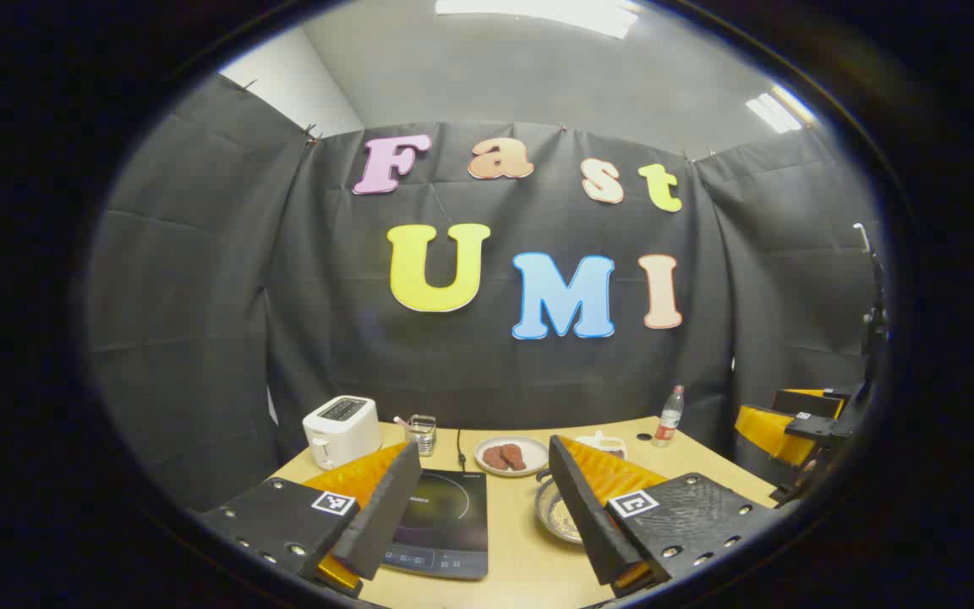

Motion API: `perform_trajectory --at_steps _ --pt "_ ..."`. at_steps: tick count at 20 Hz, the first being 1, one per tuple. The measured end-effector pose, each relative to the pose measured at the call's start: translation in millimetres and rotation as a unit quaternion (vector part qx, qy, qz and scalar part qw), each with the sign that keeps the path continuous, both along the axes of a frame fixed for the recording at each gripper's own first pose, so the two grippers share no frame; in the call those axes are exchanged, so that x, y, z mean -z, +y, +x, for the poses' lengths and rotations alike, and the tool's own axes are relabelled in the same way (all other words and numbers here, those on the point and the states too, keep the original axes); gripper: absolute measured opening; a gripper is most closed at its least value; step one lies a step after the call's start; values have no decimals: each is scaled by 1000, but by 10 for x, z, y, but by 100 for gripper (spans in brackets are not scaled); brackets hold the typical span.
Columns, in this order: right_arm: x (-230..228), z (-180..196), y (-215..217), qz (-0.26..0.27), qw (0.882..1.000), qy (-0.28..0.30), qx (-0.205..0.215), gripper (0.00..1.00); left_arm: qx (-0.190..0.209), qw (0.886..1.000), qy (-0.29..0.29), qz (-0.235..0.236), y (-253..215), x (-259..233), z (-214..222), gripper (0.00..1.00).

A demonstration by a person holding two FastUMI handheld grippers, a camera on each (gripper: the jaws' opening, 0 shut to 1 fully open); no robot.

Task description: First push the handle of the pot to place it horizontally, then grasp the pot with both hands and set it on the induction cooktop.

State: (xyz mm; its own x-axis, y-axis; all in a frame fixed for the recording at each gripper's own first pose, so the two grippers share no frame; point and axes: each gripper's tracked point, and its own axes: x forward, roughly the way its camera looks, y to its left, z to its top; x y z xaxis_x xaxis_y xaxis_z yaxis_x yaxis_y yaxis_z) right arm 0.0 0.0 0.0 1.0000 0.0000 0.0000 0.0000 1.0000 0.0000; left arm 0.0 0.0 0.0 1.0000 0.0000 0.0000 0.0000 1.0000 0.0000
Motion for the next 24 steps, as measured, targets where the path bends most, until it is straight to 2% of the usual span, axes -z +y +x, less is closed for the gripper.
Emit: perform_trajectory --at_steps 1,3,4,7,8,11,12,13,14,16,17,18,20,23,24 --pt "-45 19 26 2 1000 -4 -3 97 3 1000 -1 1 0 -22 26 92" --pt "-65 55 69 -4 1000 -5 -10 97 1 1000 -3 5 15 -60 48 96" --pt "-83 58 71 -8 1000 -7 -12 94 1 1000 -5 5 7 -66 41 96" --pt "-159 67 99 -9 1000 -18 -17 100 3 1000 -8 5 -14 -71 4 96" --pt "-166 63 113 -7 1000 -19 -20 97 2 1000 -7 7 -4 -77 -1 92" --pt "-176 72 136 -2 1000 -17 -24 97 1 1000 -7 5 27 -55 -36 92" --pt "-173 71 149 -2 1000 -17 -24 97 0 1000 -7 4 37 -58 -40 89" --pt "-177 70 152 -2 1000 -16 -26 94 -1 1000 -5 4 48 -46 -46 89" --pt "-159 74 152 -4 1000 -15 -26 97 -2 1000 -4 2 56 -40 -56 89" --pt "-120 70 156 -6 1000 -9 -26 94 -2 1000 -1 -3 58 -8 -47 89" --pt "-96 75 164 -7 1000 -6 -28 97 -2 1000 1 -5 57 3 -34 89" --pt "-76 68 168 -9 1000 -2 -30 94 -2 1000 3 -7 65 12 -28 89" --pt "-30 62 173 -13 999 5 -31 94 0 1000 5 -12 60 35 -6 92" --pt "37 88 223 -19 999 19 -37 94 2 1000 10 -14 80 104 -8 92" --pt "59 101 244 -21 999 25 -39 97 3 1000 13 -16 93 127 1 92"
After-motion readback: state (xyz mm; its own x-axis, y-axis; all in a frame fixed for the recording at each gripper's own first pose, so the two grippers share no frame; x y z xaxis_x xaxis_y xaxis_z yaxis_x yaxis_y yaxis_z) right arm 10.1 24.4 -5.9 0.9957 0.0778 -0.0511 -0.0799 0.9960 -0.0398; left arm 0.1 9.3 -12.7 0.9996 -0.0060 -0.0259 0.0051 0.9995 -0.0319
